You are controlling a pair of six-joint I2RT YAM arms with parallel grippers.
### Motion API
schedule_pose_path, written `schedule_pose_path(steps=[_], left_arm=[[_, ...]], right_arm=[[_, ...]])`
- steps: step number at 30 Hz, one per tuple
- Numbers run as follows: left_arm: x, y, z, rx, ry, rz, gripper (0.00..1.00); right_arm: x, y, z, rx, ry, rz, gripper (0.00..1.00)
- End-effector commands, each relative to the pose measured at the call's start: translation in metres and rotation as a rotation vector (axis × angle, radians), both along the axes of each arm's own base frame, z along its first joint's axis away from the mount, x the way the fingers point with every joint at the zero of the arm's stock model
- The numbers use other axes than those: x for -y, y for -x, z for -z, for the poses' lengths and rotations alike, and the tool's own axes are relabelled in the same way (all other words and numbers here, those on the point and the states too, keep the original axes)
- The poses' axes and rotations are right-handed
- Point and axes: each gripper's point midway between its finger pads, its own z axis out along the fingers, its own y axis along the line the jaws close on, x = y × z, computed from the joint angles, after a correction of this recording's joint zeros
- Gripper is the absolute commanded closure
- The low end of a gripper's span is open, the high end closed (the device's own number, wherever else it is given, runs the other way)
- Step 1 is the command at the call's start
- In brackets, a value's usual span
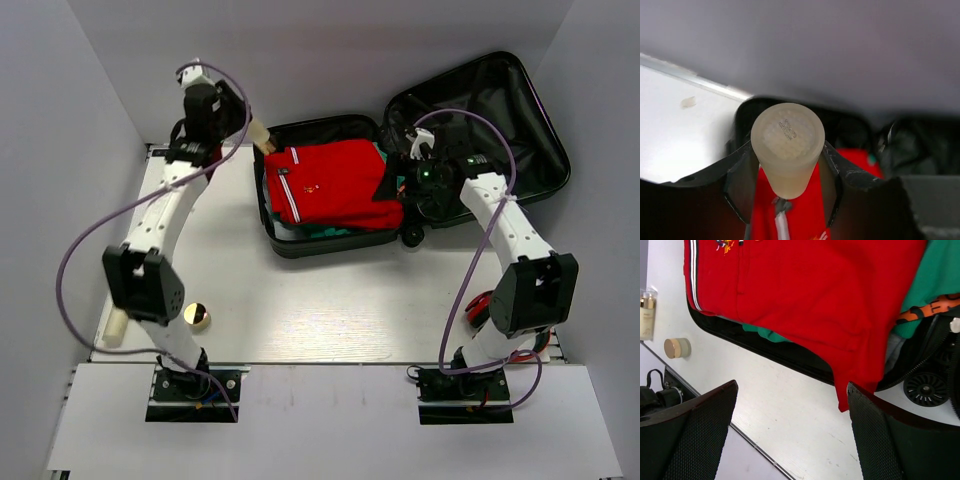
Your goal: Pack the luggage
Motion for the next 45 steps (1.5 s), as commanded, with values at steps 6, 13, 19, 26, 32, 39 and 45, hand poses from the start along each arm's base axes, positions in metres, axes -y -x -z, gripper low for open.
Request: schedule_pose_path(steps=[6,13,19,26,32,39,45], left_arm=[[0.059,-0.125,-0.002,0.225,0.293,-0.251,1.0],[0.111,-0.164,0.092,0.237,0.337,-0.245,0.68],[0.108,-0.12,0.07,0.219,0.209,-0.135,0.0],[0.012,-0.028,0.033,-0.068,-0.124,0.028,0.0],[-0.127,0.087,0.073,-0.493,-0.506,-0.08,0.0],[-0.221,0.204,0.153,-0.779,-0.511,0.095,0.0],[-0.244,0.273,0.209,-0.975,-0.472,0.21,0.0]], right_arm=[[0.011,-0.003,-0.019,0.077,-0.028,0.047,0.1],[0.024,0.002,-0.016,0.077,0.01,0.085,0.1],[0.025,0.002,-0.02,0.086,-0.004,0.091,0.1],[0.01,0.009,-0.018,0.055,-0.072,0.021,0.1],[0.007,0.013,-0.01,0.025,-0.076,-0.001,0.1],[0.01,0.01,-0.004,0.001,-0.06,0.017,0.1],[0.007,0.005,0.001,-0.04,-0.07,0.029,0.1]])
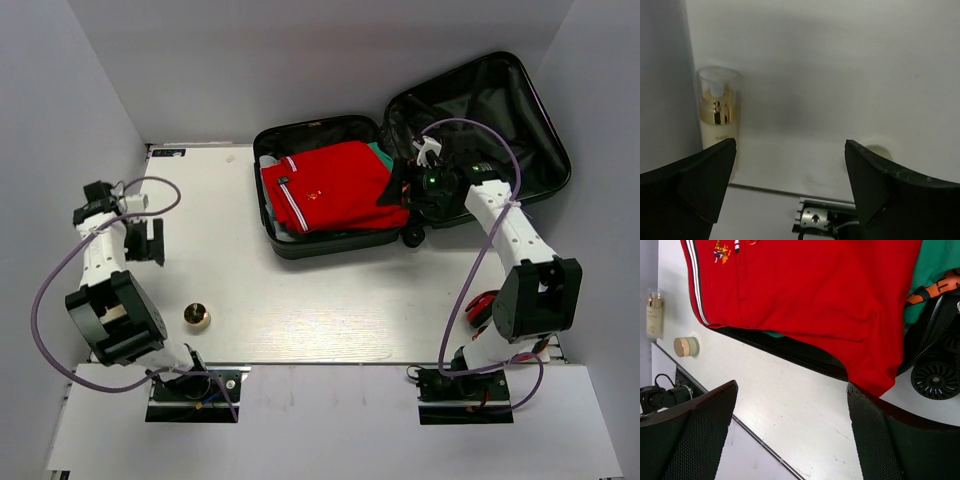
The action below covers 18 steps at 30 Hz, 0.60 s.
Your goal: Pack the luggage
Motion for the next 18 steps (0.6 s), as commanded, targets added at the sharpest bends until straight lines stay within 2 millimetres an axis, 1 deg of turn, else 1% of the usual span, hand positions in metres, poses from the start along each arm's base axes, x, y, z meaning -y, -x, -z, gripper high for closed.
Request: schedule_pose_path(steps=[1,2,3,4,5,6,7,8,9,10,11,12,14,15,16,17,18], left_arm=[[-0.007,0.032,0.0,0.01,0.074,0.104,0.0],[-0.016,0.038,-0.002,0.022,0.057,0.094,0.0],[-0.021,0.053,0.011,-0.021,0.022,0.073,0.0],[-0.032,0.046,0.007,0.033,-0.015,0.068,0.0],[-0.031,0.046,0.006,0.049,0.0,0.074,0.0],[-0.018,0.038,0.004,0.121,0.076,0.111,0.0],[-0.026,0.044,0.005,0.139,0.089,0.068,0.0],[-0.026,0.046,0.009,0.144,0.101,0.079,0.0],[-0.021,0.048,0.019,0.141,0.154,0.083,0.0],[-0.028,0.056,0.026,0.129,0.163,0.05,0.0],[-0.03,0.058,0.031,0.122,0.172,0.036,0.0],[-0.031,0.055,0.042,0.113,0.195,0.025,0.0],[-0.031,0.053,0.046,0.098,0.224,0.013,0.0],[-0.033,0.053,0.049,0.078,0.239,0.005,0.0],[-0.047,0.058,0.056,0.031,0.191,-0.033,0.0],[-0.053,0.06,0.06,0.027,0.186,-0.077,0.0],[-0.063,0.056,0.068,0.052,0.149,-0.103,0.0]], right_arm=[[-0.005,-0.005,-0.007,-0.015,-0.02,-0.002,0.1],[-0.003,-0.005,-0.003,-0.031,-0.009,0.001,0.1],[-0.002,-0.007,-0.002,-0.034,-0.004,0.01,0.1],[-0.003,-0.006,-0.001,-0.042,0.001,0.011,0.1],[-0.001,-0.008,0.002,-0.046,0.006,0.015,0.1],[0.0,-0.011,0.001,-0.044,0.016,0.026,0.1],[0.0,-0.013,-0.002,-0.038,0.015,0.03,0.1],[0.0,-0.012,-0.004,-0.051,0.02,0.027,0.1],[0.001,-0.015,-0.005,-0.053,0.021,0.026,0.1],[0.001,-0.015,-0.006,-0.053,0.025,0.027,0.1],[0.0,-0.018,-0.012,-0.041,0.024,0.027,0.1],[0.001,-0.021,-0.012,-0.037,0.027,0.032,0.1],[0.001,-0.023,-0.016,-0.028,0.029,0.035,0.1],[0.001,-0.023,-0.013,-0.04,0.032,0.032,0.1],[-0.001,-0.023,-0.015,-0.035,0.033,0.025,0.1],[0.0,-0.026,-0.017,-0.03,0.034,0.026,0.1],[0.0,-0.026,-0.015,-0.042,0.034,0.026,0.1]])
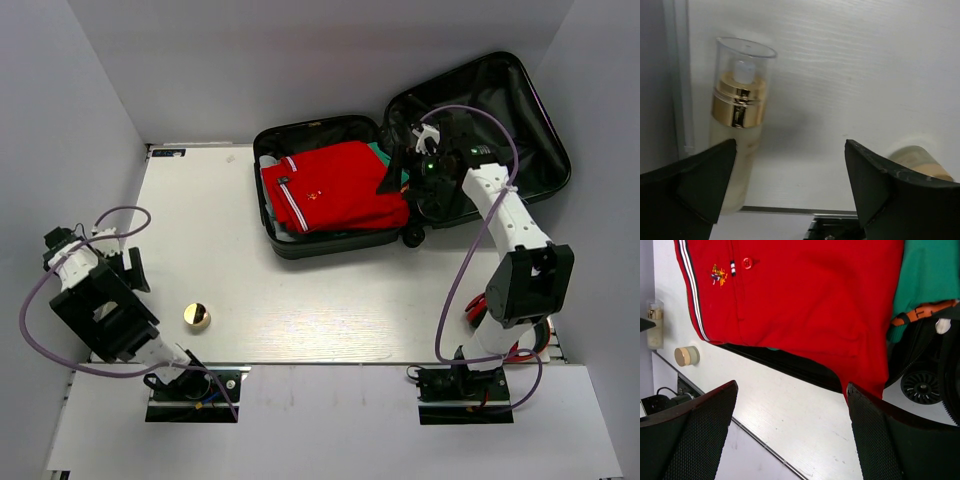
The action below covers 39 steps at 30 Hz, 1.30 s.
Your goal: Pack the luggage
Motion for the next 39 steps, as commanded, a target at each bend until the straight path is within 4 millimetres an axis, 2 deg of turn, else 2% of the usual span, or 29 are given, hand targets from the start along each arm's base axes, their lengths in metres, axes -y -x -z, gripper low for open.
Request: schedule_pose_path(steps=[1,4,5,8,9,12,14,18,19,21,22,23,24,27,29,30,31,32,34,37,38,39], left_arm=[[-0.027,-0.006,0.011,0.013,-0.085,-0.071,0.0],[-0.032,-0.006,0.019,-0.021,-0.105,-0.09,0.02],[-0.034,-0.005,0.026,-0.052,-0.101,-0.096,0.05],[-0.031,-0.008,0.027,-0.042,-0.08,-0.1,0.06],[-0.035,-0.011,0.028,-0.026,-0.098,-0.107,0.06],[-0.033,0.006,0.05,-0.119,-0.092,-0.103,0.06],[-0.032,0.009,0.055,-0.165,-0.063,-0.109,0.06],[-0.021,0.009,0.05,-0.177,-0.003,-0.095,0.23],[-0.02,0.01,0.05,-0.181,-0.006,-0.077,0.37],[-0.018,0.012,0.051,-0.184,-0.014,-0.074,0.57],[-0.015,0.01,0.051,-0.179,-0.012,-0.066,0.73],[-0.015,0.008,0.048,-0.178,-0.01,-0.065,0.84],[-0.014,0.006,0.046,-0.181,-0.002,-0.076,1.0],[-0.011,-0.006,0.032,-0.161,0.023,-0.101,1.0],[-0.01,-0.022,0.016,-0.125,0.035,-0.127,1.0],[-0.005,-0.03,0.008,-0.11,0.076,-0.267,1.0],[-0.007,-0.057,-0.016,-0.01,0.103,-0.284,1.0],[-0.005,-0.07,-0.028,0.035,0.129,-0.317,1.0],[0.002,-0.116,-0.073,0.184,0.23,-0.484,1.0],[0.041,-0.167,-0.118,0.329,0.421,-0.465,1.0],[0.067,-0.19,-0.132,0.382,0.487,-0.475,1.0],[0.07,-0.196,-0.141,0.415,0.525,-0.472,1.0]], right_arm=[[0.0,-0.004,-0.007,0.003,0.005,-0.003,0.1],[-0.001,-0.006,-0.003,-0.005,0.01,-0.004,0.1],[-0.002,-0.011,-0.001,0.002,0.009,-0.005,0.1],[-0.001,-0.011,0.0,-0.019,0.013,-0.011,0.1],[0.0,-0.012,-0.001,-0.016,0.013,-0.011,0.1],[0.001,-0.015,0.0,-0.01,0.024,-0.007,0.1],[0.002,-0.019,-0.002,0.0,0.029,-0.004,0.1],[0.003,-0.025,-0.006,0.008,0.024,0.002,0.1],[0.002,-0.025,-0.008,0.007,0.019,0.0,0.1],[0.001,-0.026,-0.008,0.01,0.013,-0.002,0.1],[-0.001,-0.026,-0.009,0.016,0.01,-0.008,0.1],[-0.001,-0.025,-0.007,0.008,0.01,-0.005,0.1],[0.001,-0.026,-0.008,0.012,0.01,-0.001,0.1],[0.001,-0.026,-0.008,0.012,0.004,0.001,0.1],[0.0,-0.025,-0.007,0.013,-0.003,-0.001,0.1],[0.0,-0.025,-0.008,0.019,-0.013,-0.001,0.1],[-0.002,-0.022,-0.008,0.014,-0.023,-0.005,0.1],[-0.003,-0.021,-0.006,0.01,-0.03,-0.006,0.1],[-0.002,-0.019,-0.006,0.01,-0.037,-0.002,0.1],[-0.007,-0.015,-0.004,-0.004,-0.062,-0.009,0.1],[-0.007,-0.014,-0.007,0.007,-0.07,-0.015,0.1],[-0.007,-0.012,-0.003,-0.003,-0.069,-0.014,0.1]])
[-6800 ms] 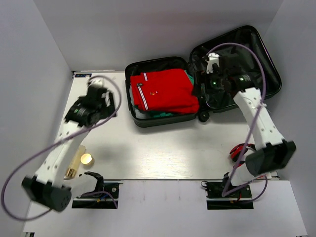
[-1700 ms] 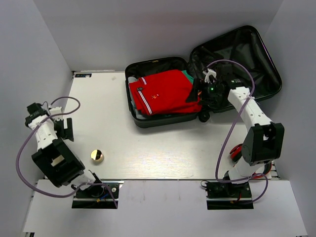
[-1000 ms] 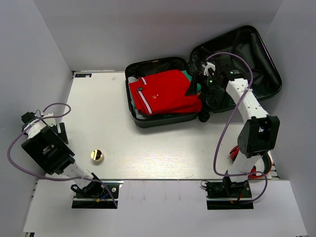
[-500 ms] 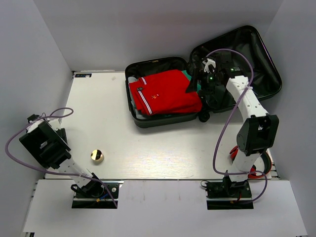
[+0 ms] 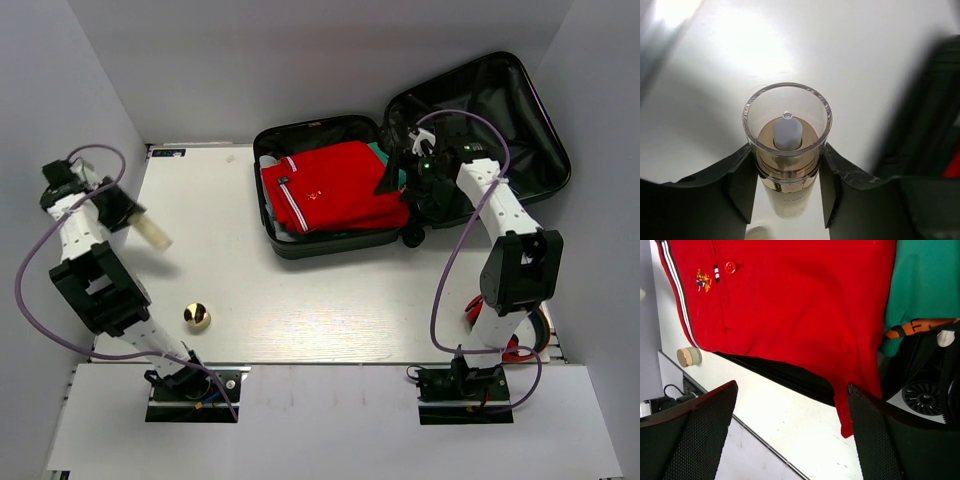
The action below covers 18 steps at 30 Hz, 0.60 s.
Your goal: Pack the luggage
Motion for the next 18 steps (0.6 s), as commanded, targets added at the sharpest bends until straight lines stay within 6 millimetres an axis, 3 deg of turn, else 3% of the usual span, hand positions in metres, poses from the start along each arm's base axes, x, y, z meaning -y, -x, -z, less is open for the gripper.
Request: schedule_pose_path(steps=[1,2,3,5,6,8,9,10,11,12,13,14,15,16,17,18], left_arm=[[0.084,-0.047,-0.059,0.211,0.32,-0.035,1.0],[0.094,-0.051,-0.073,0.235,0.379,-0.108,1.0],[0.108,-0.071,-0.09,0.33,0.378,-0.06,1.0],[0.13,-0.082,-0.099,0.355,0.424,-0.098,1.0],[0.157,-0.099,-0.114,0.406,0.452,-0.078,1.0],[0.162,-0.126,-0.132,0.505,0.448,-0.135,1.0],[0.197,-0.138,-0.136,0.509,0.48,-0.096,1.0],[0.207,-0.146,-0.141,0.522,0.519,-0.113,1.0],[0.202,-0.169,-0.132,0.53,0.502,-0.212,1.0],[0.224,-0.181,-0.148,0.572,0.503,-0.192,1.0],[0.236,-0.191,-0.149,0.587,0.489,-0.238,1.0],[0.24,-0.213,-0.148,0.61,0.463,-0.296,1.0],[0.267,-0.22,-0.146,0.627,0.44,-0.317,1.0],[0.272,-0.227,-0.147,0.65,0.437,-0.356,1.0],[0.277,-0.245,-0.162,0.715,0.434,-0.387,1.0],[0.295,-0.256,-0.146,0.741,0.362,-0.441,1.0]], right_arm=[[-0.003,0.005,-0.027,0.071,-0.056,-0.01,0.1],[-0.004,0.006,-0.027,0.083,-0.056,-0.013,0.1],[-0.002,0.007,-0.026,0.082,-0.056,-0.01,0.1],[-0.001,0.008,-0.03,0.099,-0.06,-0.004,0.1],[-0.001,0.008,-0.029,0.097,-0.063,-0.003,0.1],[-0.001,0.011,-0.03,0.102,-0.073,-0.008,0.1],[-0.001,0.01,-0.029,0.103,-0.076,-0.003,0.1],[-0.001,0.011,-0.032,0.107,-0.082,0.0,0.1],[0.0,0.012,-0.031,0.103,-0.087,0.003,0.1],[0.0,0.011,-0.03,0.102,-0.092,0.008,0.1],[0.0,0.012,-0.03,0.102,-0.099,0.011,0.1],[-0.003,0.012,-0.031,0.1,-0.121,0.006,0.1],[-0.004,0.013,-0.031,0.098,-0.127,0.006,0.1],[-0.004,0.012,-0.031,0.094,-0.133,0.008,0.1],[-0.004,0.012,-0.031,0.095,-0.134,0.014,0.1],[-0.005,0.013,-0.031,0.087,-0.14,0.016,0.1]])
